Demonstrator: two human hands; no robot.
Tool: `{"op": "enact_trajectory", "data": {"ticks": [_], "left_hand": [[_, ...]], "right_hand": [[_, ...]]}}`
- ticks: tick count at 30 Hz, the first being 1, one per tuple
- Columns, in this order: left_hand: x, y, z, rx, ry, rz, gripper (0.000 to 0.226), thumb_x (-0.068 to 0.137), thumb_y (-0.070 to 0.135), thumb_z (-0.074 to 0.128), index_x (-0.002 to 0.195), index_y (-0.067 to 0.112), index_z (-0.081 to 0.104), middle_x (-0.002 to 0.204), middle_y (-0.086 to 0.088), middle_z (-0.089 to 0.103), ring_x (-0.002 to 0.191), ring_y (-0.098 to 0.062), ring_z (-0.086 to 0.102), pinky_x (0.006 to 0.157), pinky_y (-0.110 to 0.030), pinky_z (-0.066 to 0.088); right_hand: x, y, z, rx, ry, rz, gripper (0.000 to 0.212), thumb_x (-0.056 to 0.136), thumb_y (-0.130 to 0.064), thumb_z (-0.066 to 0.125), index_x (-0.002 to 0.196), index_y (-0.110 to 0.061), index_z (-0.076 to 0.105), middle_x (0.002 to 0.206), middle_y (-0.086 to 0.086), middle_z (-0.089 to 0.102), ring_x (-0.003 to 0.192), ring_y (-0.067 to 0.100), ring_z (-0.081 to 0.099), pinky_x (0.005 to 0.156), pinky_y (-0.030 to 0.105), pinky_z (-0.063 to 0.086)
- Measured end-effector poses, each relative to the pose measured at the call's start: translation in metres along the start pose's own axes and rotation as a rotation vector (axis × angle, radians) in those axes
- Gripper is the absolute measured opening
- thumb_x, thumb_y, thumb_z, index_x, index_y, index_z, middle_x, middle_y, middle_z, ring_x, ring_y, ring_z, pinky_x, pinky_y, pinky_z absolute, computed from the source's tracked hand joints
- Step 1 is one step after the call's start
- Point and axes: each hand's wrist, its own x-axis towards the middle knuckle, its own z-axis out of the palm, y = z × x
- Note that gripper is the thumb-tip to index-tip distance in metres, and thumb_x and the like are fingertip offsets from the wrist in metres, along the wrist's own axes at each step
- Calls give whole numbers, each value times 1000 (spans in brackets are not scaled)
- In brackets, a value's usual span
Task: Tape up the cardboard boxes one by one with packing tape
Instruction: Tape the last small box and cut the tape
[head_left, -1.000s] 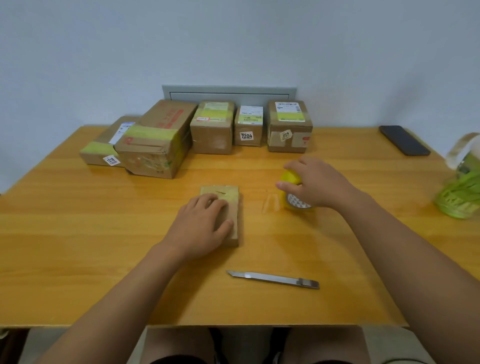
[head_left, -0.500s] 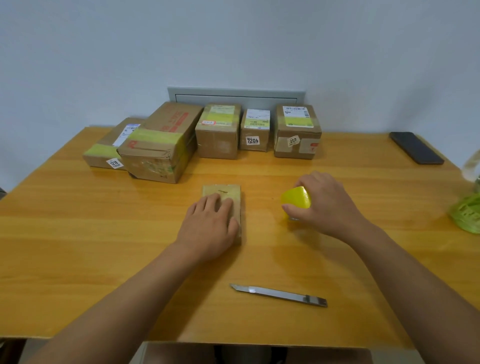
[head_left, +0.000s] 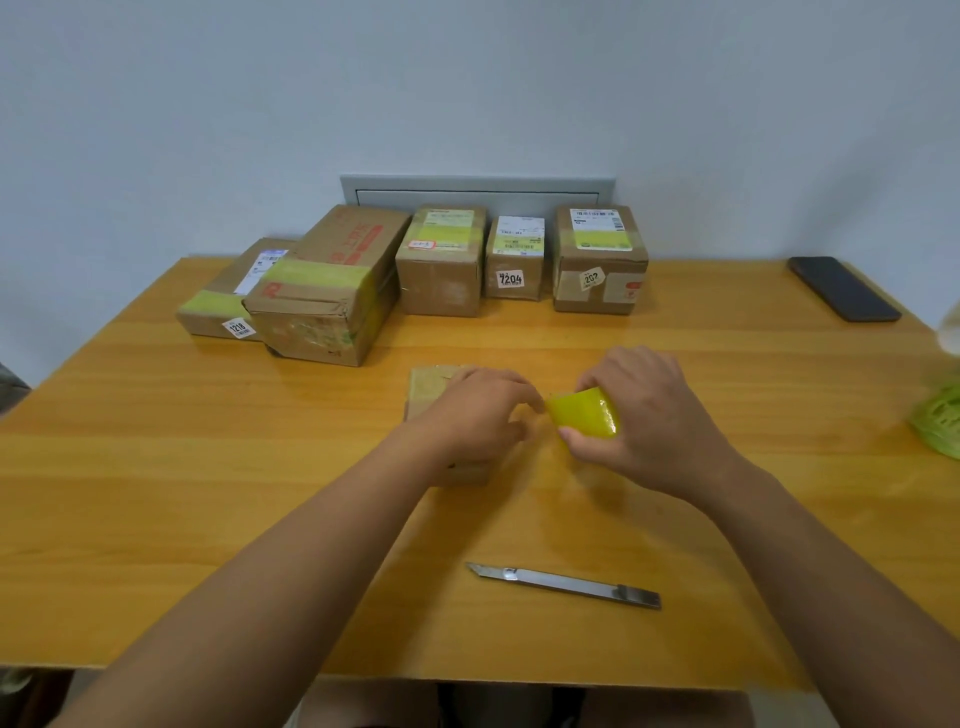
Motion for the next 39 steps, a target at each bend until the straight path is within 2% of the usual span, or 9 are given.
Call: {"op": "enact_trajectory", "data": {"ticks": [3, 7, 11, 21, 25, 29, 32, 34, 39], "left_hand": [[3, -1, 3, -54, 32, -3, 16, 92, 23, 61, 106, 26, 69, 113, 4, 68, 108, -21, 59, 94, -34, 40], [-5, -1, 4, -58, 98, 33, 15, 93, 15, 57, 98, 18, 71, 100, 1, 69, 93, -21, 61, 81, -38, 49], [-16, -4, 5, -18, 128, 86, 18, 99, 18, 50, 104, 17, 68, 104, 0, 66, 94, -21, 59, 80, -39, 49], [-44, -1, -19, -174, 141, 103, 19, 99, 13, 53, 113, 24, 56, 106, 13, 45, 92, -10, 53, 77, -30, 47], [-53, 0, -32, -268, 126, 68, 40, 98, 12, 57, 130, 34, 49, 116, 17, 42, 88, -1, 53, 72, -13, 40], [-65, -3, -34, -460, 154, -10, 60, 94, 15, 65, 144, 36, 38, 121, 15, 45, 75, 4, 58, 71, -16, 47], [-71, -13, -33, -665, 202, -221, 33, 88, 24, 73, 118, 24, 59, 112, 6, 61, 75, -4, 60, 66, -22, 48], [-73, -21, -34, -831, 202, -296, 18, 87, 23, 74, 99, 11, 66, 97, -2, 69, 81, -14, 66, 76, -31, 56], [-74, -39, -37, -1106, 229, -366, 12, 91, 8, 67, 103, 6, 68, 82, -4, 63, 76, -14, 63, 76, -30, 59]], "right_hand": [[-4, 2, -1, -19, 18, -27, 43, 75, -54, 56, 92, -14, 62, 85, 1, 53, 80, 24, 51, 75, 38, 37], [-7, 6, -6, 2, 26, -35, 43, 77, -54, 57, 94, -15, 62, 87, 0, 53, 82, 21, 49, 75, 34, 32], [-9, 5, -9, 27, 52, -75, 42, 78, -53, 58, 95, -15, 62, 88, 1, 54, 82, 18, 46, 75, 29, 27], [-6, -1, -30, 150, 139, -114, 45, 76, -50, 64, 100, -12, 62, 93, 5, 58, 86, 18, 47, 74, 34, 40], [-3, 1, -41, 242, 158, -32, 45, 75, -51, 65, 101, -15, 61, 95, 4, 57, 87, 18, 48, 71, 24, 38], [-2, 6, -42, 387, 168, 90, 42, 73, -56, 64, 102, -26, 56, 99, -4, 56, 89, 9, 50, 71, 16, 39], [-1, 7, -36, 444, 163, 166, 44, 71, -58, 64, 101, -27, 57, 99, -7, 56, 88, 3, 50, 71, 15, 39], [0, 6, -29, 468, 142, 214, 44, 70, -59, 65, 102, -30, 56, 98, -13, 54, 93, -3, 51, 69, 16, 39], [11, 6, -16, 517, 132, 341, 39, 73, -49, 72, 104, -31, 55, 100, -24, 49, 91, -5, 50, 66, 21, 40]]}}
